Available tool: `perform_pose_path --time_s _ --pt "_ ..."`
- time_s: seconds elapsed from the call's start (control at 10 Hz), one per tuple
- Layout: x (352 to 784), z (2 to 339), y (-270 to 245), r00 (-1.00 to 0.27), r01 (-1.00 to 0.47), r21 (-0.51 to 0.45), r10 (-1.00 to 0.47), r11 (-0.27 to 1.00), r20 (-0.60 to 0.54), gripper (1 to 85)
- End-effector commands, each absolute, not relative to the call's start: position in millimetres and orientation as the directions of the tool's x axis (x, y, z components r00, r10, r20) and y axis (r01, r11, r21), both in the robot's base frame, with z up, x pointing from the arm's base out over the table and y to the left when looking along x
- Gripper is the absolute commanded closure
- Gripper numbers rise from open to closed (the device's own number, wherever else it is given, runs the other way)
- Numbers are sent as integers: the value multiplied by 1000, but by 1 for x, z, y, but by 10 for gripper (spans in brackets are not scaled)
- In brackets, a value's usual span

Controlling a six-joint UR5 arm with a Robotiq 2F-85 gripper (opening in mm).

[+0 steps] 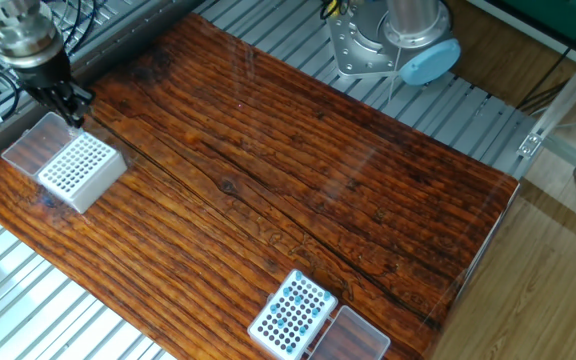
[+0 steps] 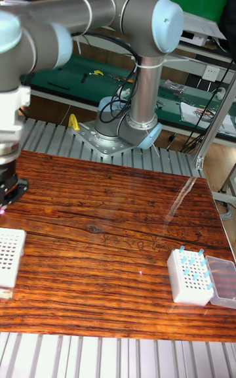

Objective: Transfer all medium pipette tips from one holder to another

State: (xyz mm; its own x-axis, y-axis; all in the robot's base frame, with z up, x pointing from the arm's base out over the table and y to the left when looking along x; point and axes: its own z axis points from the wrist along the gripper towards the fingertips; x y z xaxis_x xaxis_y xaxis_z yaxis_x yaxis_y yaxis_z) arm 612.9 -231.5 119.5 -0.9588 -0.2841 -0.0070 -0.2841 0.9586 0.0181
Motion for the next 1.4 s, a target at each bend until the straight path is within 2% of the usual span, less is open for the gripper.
perform_pose_path --time_s 0.0,0.2,0.3,0.4,0.8,0.9,1.0,1.1,1.2,1.3 --pt "612 169 -200 -970 -243 31 -244 969 15 800" --pt "610 194 -170 -980 -198 39 -200 979 27 820" --pt "609 201 -144 -986 -165 76 -167 983 23 837" --pt "612 202 -116 -991 -134 102 -135 986 8 840" --pt "623 177 -42 -998 -38 92 -33 995 -55 843" --pt "626 173 -51 -997 -55 76 -51 996 -51 843" --pt "629 171 -84 -988 -145 -24 -146 989 -44 843" --pt "627 171 -89 -969 -242 -44 -244 969 -27 843" --pt "626 171 -78 -941 -338 -4 -338 941 -36 843" --pt "634 171 -79 -917 -394 -25 -395 919 -62 843"
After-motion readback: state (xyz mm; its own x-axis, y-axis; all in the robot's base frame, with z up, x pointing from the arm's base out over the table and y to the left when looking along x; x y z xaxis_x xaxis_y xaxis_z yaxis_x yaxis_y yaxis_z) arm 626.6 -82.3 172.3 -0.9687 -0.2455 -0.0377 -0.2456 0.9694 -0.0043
